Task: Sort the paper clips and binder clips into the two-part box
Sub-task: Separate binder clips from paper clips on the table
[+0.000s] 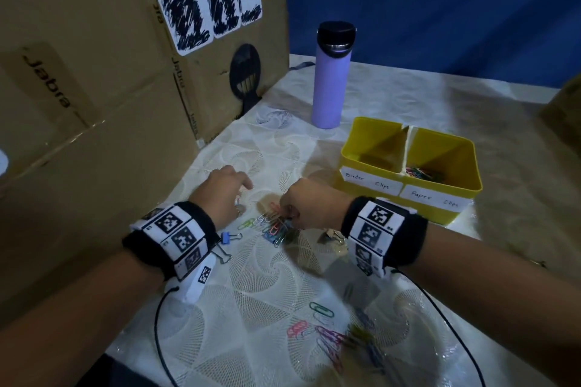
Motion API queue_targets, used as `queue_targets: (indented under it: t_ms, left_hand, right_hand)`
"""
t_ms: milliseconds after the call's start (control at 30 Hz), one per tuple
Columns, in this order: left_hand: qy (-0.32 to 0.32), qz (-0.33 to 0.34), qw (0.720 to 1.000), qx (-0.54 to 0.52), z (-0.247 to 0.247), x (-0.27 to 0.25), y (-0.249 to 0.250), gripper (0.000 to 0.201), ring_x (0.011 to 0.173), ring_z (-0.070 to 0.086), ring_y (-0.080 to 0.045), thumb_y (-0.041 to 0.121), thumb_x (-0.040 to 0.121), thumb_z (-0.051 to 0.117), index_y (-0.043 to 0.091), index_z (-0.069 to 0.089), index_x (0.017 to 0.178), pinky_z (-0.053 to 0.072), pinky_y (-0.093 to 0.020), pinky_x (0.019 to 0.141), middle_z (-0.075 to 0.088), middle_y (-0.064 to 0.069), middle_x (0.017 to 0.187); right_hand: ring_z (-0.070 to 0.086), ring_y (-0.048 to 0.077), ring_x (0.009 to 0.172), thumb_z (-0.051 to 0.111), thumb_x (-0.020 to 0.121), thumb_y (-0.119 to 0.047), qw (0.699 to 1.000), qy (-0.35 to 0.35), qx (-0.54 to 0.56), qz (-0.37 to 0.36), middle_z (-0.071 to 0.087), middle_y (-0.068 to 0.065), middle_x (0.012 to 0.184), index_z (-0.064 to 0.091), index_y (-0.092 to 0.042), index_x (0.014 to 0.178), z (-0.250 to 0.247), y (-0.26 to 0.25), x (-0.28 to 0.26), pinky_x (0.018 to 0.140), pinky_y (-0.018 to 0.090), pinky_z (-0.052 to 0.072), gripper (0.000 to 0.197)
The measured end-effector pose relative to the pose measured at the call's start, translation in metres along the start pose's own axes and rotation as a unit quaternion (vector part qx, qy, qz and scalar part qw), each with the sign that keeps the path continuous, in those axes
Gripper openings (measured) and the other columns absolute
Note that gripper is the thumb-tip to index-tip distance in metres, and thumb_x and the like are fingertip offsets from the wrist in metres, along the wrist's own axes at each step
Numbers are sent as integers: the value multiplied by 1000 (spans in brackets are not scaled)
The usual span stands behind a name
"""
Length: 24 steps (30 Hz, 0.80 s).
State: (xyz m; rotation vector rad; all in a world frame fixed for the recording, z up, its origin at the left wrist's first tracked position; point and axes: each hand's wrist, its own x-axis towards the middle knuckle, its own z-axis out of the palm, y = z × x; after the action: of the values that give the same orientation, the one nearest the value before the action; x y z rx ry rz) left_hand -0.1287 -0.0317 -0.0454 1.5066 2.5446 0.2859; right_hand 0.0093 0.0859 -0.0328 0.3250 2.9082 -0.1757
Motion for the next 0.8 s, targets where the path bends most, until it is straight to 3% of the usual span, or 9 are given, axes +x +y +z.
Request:
queue_targets:
  t_ms: [133,233,300,367,467,567,633,700,800]
  left_hand:
    - [-79,66,994,-24,5,9,19,31,101,56,-23,1,85,57,15,63,112,44,-28,85,55,-9,111]
    - [-153,93,984,15,10,13,31,20,97,56,-35,-1,85,50,3,64,99,45,-39,81,53,-13,94]
    - [-141,95,985,27,13,16,31,14,90,57,-38,0,83,54,1,67,88,46,-42,76,42,0,70]
    - [-118,88,989,22,15,18,26,17,81,58,-32,5,82,60,10,73,91,45,-36,70,41,6,62]
    - [-106,69,992,-5,13,19,22,26,88,63,-23,4,82,62,17,73,102,46,-25,75,68,-5,87]
    - [-81,53,995,-11,12,18,20,33,105,60,-24,4,83,60,13,64,115,45,-25,87,64,-10,113]
    - [-42,49,998,-25,10,12,21,32,102,59,-25,5,82,62,10,63,114,45,-29,87,61,-11,110]
    - [-17,49,997,-49,7,5,22,24,91,63,-24,-3,80,59,7,68,100,48,-28,79,66,-12,100]
    - [-44,48,996,-56,7,-8,25,28,77,64,-16,-10,75,51,5,73,84,46,-21,68,73,-12,89]
  right_hand:
    - [59,28,91,59,81,-11,1000,17,17,-10,67,13,97,65,-8,94,7,3,0,59,23,29,15]
    - [60,31,92,56,82,-7,1000,4,20,-18,66,16,100,67,-7,98,10,6,0,66,25,33,19]
    - [60,32,91,58,82,-11,999,-4,23,-23,66,17,99,67,-7,99,11,8,-1,67,26,36,20]
    - [59,32,91,60,83,-15,999,-9,24,-32,64,18,99,66,-7,98,12,9,-2,70,29,40,19]
    - [58,32,93,58,84,-18,999,0,10,-45,58,16,103,63,-9,99,14,9,-6,72,33,45,18]
    - [57,30,87,60,81,-27,999,24,33,-34,54,14,103,61,-10,98,10,12,-16,71,34,46,24]
    - [58,30,86,60,79,-25,998,53,34,-12,57,15,101,61,-8,96,6,17,-22,69,34,48,25]
    - [60,31,88,58,79,-22,995,87,23,36,60,15,100,59,-5,96,0,27,-24,70,36,49,24]
    - [60,33,93,55,85,-18,984,130,39,112,63,18,102,55,-1,100,-7,37,-18,67,32,43,23]
